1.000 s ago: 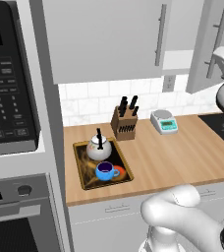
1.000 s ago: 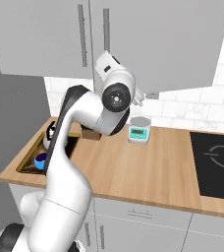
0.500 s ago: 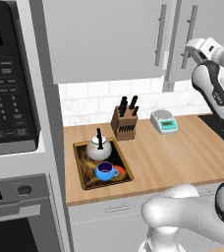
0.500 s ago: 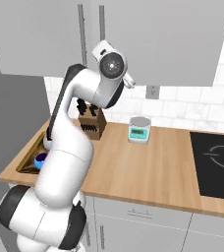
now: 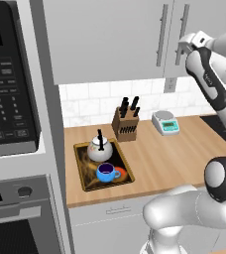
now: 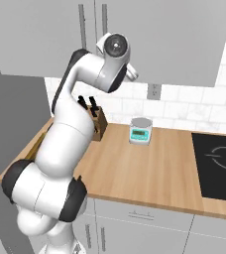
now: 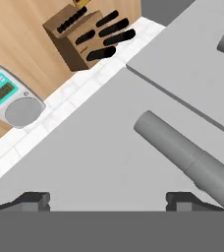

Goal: Pick the kettle from the counter and place it on the tray. Then pick the mug from the cabinet and place it on the tray. Then close the cabinet doors.

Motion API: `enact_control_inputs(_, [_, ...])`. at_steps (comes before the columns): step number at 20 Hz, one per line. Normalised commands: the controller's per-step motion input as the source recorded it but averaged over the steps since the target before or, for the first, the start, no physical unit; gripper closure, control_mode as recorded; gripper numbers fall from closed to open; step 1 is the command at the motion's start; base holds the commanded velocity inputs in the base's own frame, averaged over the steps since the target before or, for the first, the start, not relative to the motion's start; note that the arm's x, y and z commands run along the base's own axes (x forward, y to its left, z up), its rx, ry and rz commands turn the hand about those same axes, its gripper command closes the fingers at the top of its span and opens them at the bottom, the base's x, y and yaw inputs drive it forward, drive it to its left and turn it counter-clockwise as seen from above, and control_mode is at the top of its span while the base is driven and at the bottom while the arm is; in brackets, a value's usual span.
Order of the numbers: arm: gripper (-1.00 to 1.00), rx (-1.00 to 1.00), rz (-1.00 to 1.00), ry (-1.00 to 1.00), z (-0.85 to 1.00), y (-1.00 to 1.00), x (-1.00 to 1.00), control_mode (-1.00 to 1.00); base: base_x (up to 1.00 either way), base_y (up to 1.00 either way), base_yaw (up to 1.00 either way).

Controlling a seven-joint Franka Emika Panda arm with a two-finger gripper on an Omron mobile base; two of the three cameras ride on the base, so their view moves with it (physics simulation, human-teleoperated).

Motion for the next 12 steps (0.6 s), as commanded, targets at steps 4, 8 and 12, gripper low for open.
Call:
enact_control_inputs(4, [-1.0,-0.01,0.0,0.02,-0.26,0.0,0.34,-1.0,0.0,0.0,0.0])
enact_control_inputs(8, [-1.0,-0.03,0.0,0.0,-0.25,0.0,0.35,-1.0,0.0,0.0,0.0])
enact_control_inputs(12, [-1.0,-0.02,-0.01,-0.01,-0.2,0.03,0.25,-1.0,0.0,0.0,0.0])
